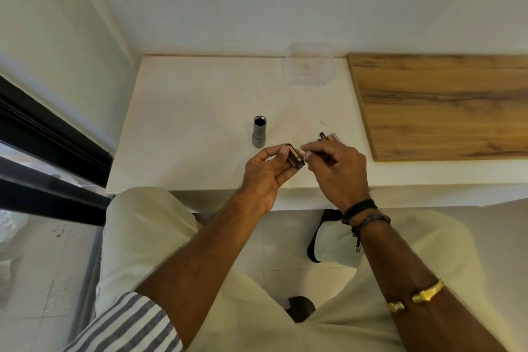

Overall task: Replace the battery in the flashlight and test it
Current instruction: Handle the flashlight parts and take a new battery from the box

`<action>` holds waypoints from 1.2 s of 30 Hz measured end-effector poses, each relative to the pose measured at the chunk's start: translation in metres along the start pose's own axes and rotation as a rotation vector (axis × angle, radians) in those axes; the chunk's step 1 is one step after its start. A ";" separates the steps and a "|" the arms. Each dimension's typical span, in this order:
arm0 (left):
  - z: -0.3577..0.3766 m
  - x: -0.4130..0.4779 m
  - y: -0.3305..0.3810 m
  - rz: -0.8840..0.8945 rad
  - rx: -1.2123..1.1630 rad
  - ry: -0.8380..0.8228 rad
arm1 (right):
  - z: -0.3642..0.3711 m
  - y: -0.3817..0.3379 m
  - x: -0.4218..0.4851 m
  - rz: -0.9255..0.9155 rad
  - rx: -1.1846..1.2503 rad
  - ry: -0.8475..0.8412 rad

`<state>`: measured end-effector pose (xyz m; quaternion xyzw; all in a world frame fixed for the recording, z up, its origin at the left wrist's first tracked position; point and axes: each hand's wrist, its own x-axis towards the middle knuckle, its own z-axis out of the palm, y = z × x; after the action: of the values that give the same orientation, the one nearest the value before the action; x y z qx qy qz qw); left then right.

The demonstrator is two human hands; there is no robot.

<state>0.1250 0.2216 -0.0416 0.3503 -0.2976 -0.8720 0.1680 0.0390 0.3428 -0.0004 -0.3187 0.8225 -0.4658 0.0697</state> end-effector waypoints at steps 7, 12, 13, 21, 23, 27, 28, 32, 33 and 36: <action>-0.002 -0.001 0.002 -0.021 -0.002 0.061 | 0.016 0.002 -0.009 -0.112 -0.044 -0.044; -0.004 -0.001 0.008 0.026 0.154 0.037 | 0.020 0.005 -0.004 -0.045 0.038 0.103; -0.005 -0.001 0.010 0.054 0.208 0.065 | 0.020 0.005 -0.003 -0.016 0.085 0.133; -0.020 0.018 0.027 0.607 0.746 0.513 | 0.020 0.016 0.010 0.137 0.388 0.221; -0.024 0.026 0.029 0.649 0.883 0.477 | 0.019 0.019 0.011 0.164 0.457 0.234; -0.028 0.040 0.028 0.618 1.032 0.337 | 0.018 0.021 0.013 0.205 0.563 0.253; -0.028 0.042 0.028 0.621 1.054 0.305 | 0.018 0.021 0.014 0.210 0.580 0.258; -0.026 0.044 0.027 0.676 1.131 0.254 | 0.018 0.022 0.014 0.214 0.611 0.268; -0.025 0.042 0.027 0.694 1.142 0.238 | 0.018 0.022 0.014 0.210 0.609 0.270; -0.021 0.036 0.028 0.713 1.236 0.147 | 0.018 0.019 0.016 0.189 0.603 0.275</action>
<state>0.1168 0.1741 -0.0545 0.3205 -0.8213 -0.4101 0.2333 0.0251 0.3277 -0.0230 -0.1403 0.6756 -0.7179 0.0922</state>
